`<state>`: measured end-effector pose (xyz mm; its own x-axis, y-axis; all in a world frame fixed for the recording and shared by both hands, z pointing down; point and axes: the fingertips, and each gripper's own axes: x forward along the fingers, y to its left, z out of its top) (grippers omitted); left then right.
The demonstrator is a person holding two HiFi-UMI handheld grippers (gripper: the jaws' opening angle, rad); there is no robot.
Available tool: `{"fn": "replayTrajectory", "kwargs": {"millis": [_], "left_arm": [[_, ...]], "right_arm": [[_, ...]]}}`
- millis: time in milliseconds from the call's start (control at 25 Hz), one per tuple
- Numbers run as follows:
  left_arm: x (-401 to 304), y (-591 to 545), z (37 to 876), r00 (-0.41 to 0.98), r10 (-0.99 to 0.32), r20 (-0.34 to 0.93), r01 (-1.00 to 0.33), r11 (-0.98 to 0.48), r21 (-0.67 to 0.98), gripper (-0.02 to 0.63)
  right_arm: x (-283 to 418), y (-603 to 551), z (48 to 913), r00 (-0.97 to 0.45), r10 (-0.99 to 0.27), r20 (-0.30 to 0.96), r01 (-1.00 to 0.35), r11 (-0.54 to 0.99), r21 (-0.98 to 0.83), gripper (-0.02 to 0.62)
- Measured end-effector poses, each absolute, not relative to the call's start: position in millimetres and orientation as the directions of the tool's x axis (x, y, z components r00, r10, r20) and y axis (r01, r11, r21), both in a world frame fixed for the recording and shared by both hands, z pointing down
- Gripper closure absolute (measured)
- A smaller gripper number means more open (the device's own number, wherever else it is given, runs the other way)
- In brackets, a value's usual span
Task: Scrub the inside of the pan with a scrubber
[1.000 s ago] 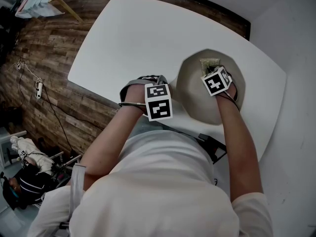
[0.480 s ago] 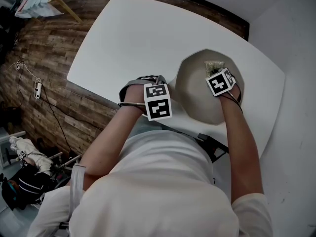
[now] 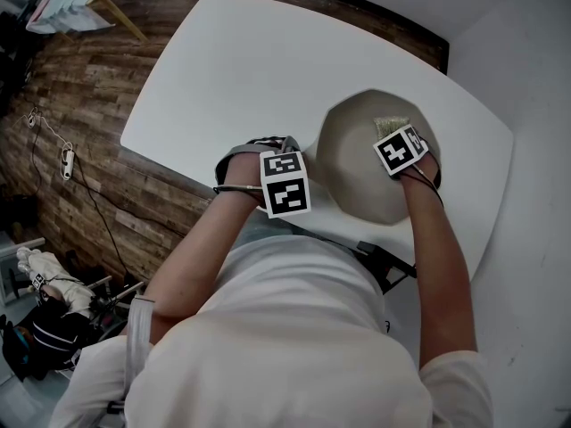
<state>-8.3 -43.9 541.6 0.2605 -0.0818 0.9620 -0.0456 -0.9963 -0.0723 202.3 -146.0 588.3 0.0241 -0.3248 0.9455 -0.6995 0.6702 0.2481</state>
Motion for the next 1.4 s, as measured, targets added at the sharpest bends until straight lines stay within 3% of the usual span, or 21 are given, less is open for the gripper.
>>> {"fn": "replayTrajectory", "kwargs": {"millis": [880,1240,1400], "left_arm": [[-9.9,-44.9,542.6,0.248,-0.086,0.965,-0.049,-0.996,-0.076,0.365],[-8.8,-44.7,540.9,0.25,-0.084,0.965,-0.051,-0.996,-0.073,0.365],[-9.6,-46.1,539.7,0.252,-0.084,0.964,-0.053,-0.996,-0.073,0.365]], "right_arm": [[212.3,-90.6,594.2,0.061,-0.139,0.988,-0.649,0.747,0.145,0.558],[206.0,-52.8,590.1,0.021,0.003,1.0,-0.638,0.77,0.011,0.558],[188.5,-34.8,590.7,-0.078,0.065,0.995,-0.636,0.765,-0.1,0.558]]}}
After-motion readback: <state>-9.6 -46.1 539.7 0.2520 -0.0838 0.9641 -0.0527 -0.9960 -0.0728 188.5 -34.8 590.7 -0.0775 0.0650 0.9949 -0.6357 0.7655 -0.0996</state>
